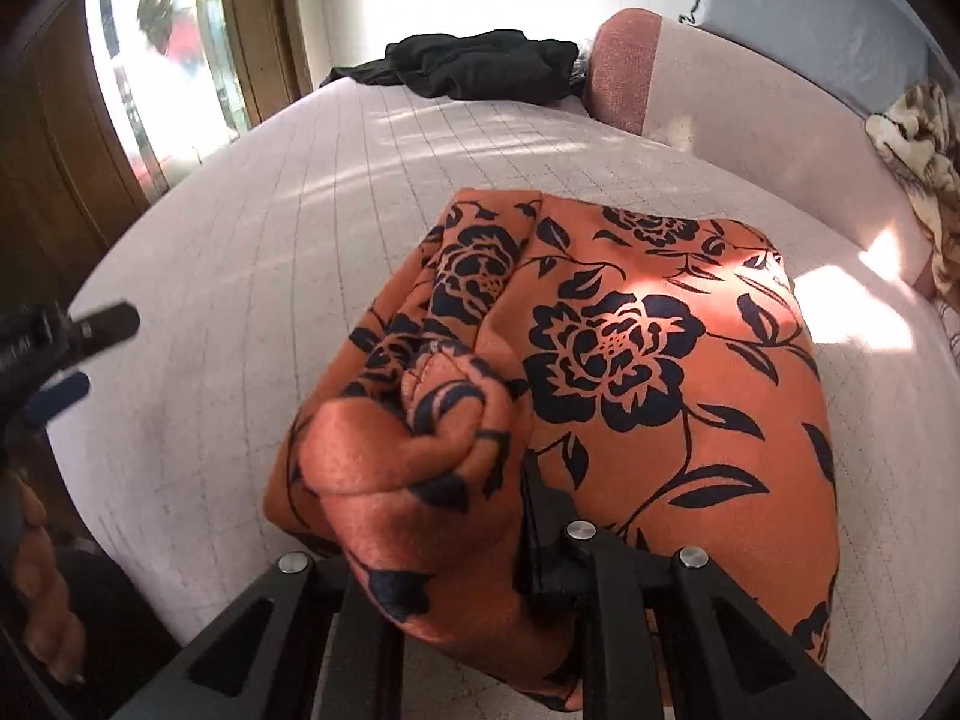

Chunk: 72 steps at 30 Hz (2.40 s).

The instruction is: Fold small clothes

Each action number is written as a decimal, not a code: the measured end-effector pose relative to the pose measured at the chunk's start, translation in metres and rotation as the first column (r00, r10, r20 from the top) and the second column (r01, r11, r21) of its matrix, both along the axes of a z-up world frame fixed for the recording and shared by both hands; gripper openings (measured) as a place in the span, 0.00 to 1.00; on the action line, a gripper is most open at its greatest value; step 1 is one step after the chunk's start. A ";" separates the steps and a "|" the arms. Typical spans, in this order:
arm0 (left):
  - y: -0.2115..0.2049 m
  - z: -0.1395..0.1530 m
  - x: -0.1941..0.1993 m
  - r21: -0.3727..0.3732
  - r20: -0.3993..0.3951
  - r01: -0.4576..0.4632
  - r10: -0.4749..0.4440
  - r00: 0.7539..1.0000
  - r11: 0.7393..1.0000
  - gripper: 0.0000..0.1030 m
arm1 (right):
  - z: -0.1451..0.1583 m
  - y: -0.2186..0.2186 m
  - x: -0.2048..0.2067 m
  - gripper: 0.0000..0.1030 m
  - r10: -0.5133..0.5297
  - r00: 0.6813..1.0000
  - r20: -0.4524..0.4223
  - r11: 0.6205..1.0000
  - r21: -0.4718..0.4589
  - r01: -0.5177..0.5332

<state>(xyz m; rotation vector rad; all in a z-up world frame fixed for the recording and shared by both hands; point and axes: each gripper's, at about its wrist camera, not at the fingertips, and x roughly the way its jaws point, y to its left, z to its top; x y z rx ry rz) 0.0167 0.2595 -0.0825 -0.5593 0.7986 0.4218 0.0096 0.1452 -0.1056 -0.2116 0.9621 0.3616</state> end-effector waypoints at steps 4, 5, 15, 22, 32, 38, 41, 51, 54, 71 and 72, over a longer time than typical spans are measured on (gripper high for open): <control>-0.007 0.002 0.002 0.031 0.006 0.042 -0.043 0.999 0.999 0.88 | 0.032 0.008 0.001 0.16 -0.027 0.997 0.076 0.997 0.069 0.022; -0.007 0.003 0.002 0.033 0.006 0.044 -0.044 0.999 0.999 0.88 | 0.032 0.019 -0.001 0.16 -0.025 0.996 0.085 0.997 0.070 0.020; 0.000 0.003 -0.005 0.028 0.005 0.036 -0.037 0.999 0.999 0.88 | 0.006 0.025 0.002 0.22 -0.054 0.999 -0.006 0.982 0.183 0.055; -0.004 0.004 -0.003 0.038 0.004 0.051 -0.051 0.999 0.998 0.88 | 0.043 -0.049 0.009 0.17 -0.259 0.964 -0.055 0.797 0.551 0.246; -0.007 0.004 -0.002 0.045 0.001 0.053 -0.053 0.999 0.998 0.88 | -0.008 0.025 -0.004 0.21 -0.123 0.992 0.006 0.971 0.209 0.119; -0.012 0.008 -0.001 0.045 0.026 0.078 -0.080 0.996 0.996 0.88 | 0.004 0.041 -0.017 0.77 0.033 0.999 0.004 0.975 0.218 -0.033; -0.019 0.014 -0.004 0.038 0.061 0.117 -0.119 0.991 0.992 0.88 | 0.009 0.024 -0.036 0.77 0.045 0.999 0.000 0.954 0.296 -0.043; -0.102 0.026 0.031 -0.044 0.052 0.430 -0.428 0.902 0.902 0.53 | 0.030 -0.084 -0.055 0.77 -0.121 0.993 -0.004 0.876 0.470 0.108; -0.080 -0.036 0.042 -0.285 -0.098 0.328 -0.368 0.925 0.901 0.26 | 0.032 -0.108 -0.050 0.77 -0.146 0.989 -0.016 0.865 0.484 0.135; -0.155 0.016 0.094 0.207 -0.144 0.505 -0.485 0.863 0.838 0.60 | -0.019 -0.223 0.047 0.82 -0.078 0.912 -0.403 0.588 0.721 0.368; -0.157 0.000 0.101 0.218 -0.207 0.495 -0.456 0.866 0.841 0.60 | -0.029 -0.219 0.057 0.82 -0.040 0.895 -0.445 0.575 0.722 0.385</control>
